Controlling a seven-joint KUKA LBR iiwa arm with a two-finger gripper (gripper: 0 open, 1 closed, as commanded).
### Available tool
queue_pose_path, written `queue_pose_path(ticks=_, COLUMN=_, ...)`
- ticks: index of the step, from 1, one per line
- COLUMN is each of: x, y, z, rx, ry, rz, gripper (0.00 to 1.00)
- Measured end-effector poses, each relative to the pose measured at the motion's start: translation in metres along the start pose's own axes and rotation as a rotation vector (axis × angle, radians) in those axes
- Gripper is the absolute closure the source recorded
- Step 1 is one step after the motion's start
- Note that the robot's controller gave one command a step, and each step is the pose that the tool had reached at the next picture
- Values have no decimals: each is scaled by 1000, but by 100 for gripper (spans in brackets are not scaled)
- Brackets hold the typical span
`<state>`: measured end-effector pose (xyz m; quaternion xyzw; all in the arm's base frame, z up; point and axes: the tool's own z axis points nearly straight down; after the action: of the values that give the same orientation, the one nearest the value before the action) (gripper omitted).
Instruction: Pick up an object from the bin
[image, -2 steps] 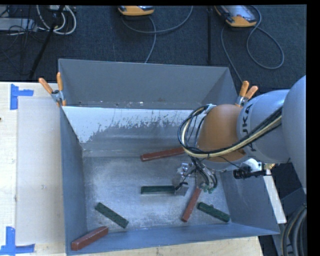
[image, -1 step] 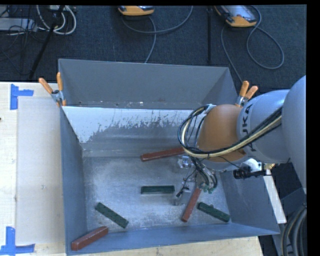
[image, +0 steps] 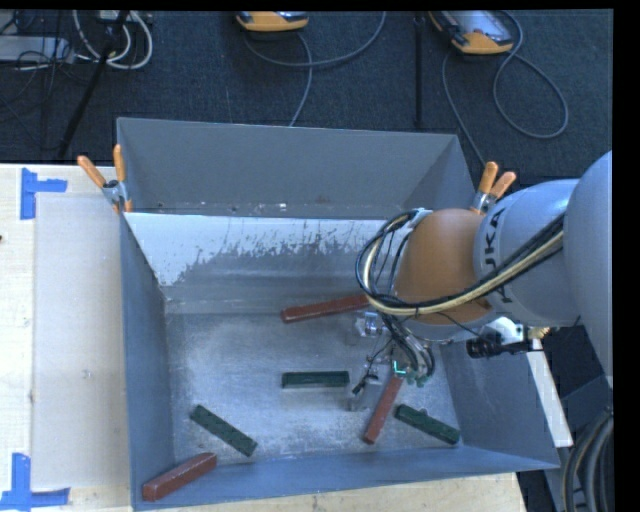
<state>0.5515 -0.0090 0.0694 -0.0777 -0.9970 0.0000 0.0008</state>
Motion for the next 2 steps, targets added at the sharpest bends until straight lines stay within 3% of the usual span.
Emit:
queue_pose_path(ticks=1, x=16, y=81, z=0, rx=-4, ry=-1, rz=-96, gripper=0)
queue_pose_path(ticks=2, x=14, y=77, z=-1, rx=-1, ry=-3, rz=-91, gripper=100)
